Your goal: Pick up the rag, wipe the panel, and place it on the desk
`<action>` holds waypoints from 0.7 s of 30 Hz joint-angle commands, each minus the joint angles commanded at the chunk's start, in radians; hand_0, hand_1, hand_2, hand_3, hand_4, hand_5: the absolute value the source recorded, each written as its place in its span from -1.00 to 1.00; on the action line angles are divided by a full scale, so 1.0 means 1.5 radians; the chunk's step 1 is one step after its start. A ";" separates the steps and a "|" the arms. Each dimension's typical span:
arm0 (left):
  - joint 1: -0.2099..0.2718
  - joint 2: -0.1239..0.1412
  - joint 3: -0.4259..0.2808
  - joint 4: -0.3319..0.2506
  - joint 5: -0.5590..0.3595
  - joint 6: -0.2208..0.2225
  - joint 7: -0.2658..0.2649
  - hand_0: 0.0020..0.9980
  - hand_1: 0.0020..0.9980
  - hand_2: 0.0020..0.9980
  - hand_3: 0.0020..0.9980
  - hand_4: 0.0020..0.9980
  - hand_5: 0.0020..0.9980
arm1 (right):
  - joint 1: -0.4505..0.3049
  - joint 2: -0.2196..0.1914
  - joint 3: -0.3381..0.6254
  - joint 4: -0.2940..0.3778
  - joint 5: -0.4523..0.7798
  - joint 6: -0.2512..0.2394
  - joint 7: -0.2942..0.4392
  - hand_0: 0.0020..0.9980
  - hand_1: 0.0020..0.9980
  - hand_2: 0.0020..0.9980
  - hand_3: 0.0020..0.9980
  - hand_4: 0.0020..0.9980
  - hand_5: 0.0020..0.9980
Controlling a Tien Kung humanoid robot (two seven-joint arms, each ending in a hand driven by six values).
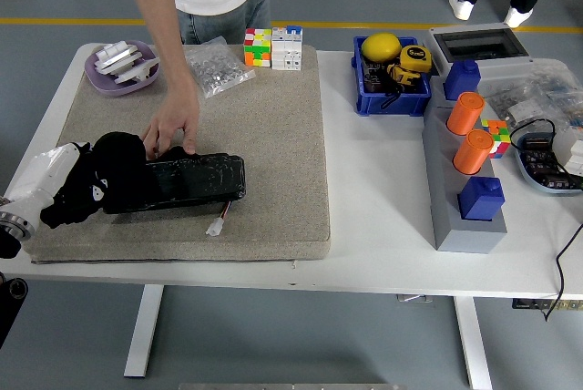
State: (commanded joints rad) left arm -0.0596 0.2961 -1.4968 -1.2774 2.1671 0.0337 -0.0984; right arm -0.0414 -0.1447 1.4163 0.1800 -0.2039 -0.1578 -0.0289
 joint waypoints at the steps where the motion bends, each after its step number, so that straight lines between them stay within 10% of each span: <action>1: 0.001 0.000 -0.001 0.000 0.000 0.000 0.000 -0.40 -0.39 0.00 -0.10 -0.57 -1.00 | 0.000 0.000 0.001 0.000 -0.001 0.000 0.000 0.52 0.33 0.34 0.23 1.00 -0.06; 21: -0.048 -0.015 0.098 0.008 -0.016 -0.008 0.002 -0.40 -0.38 0.00 -0.10 -0.58 -1.00 | 0.002 0.000 0.013 0.000 -0.012 0.000 0.000 0.53 0.33 0.34 0.23 1.00 -0.05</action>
State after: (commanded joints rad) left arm -0.1316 0.2740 -1.3498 -1.2652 2.1429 0.0222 -0.0958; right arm -0.0381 -0.1453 1.4362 0.1800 -0.2213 -0.1575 -0.0288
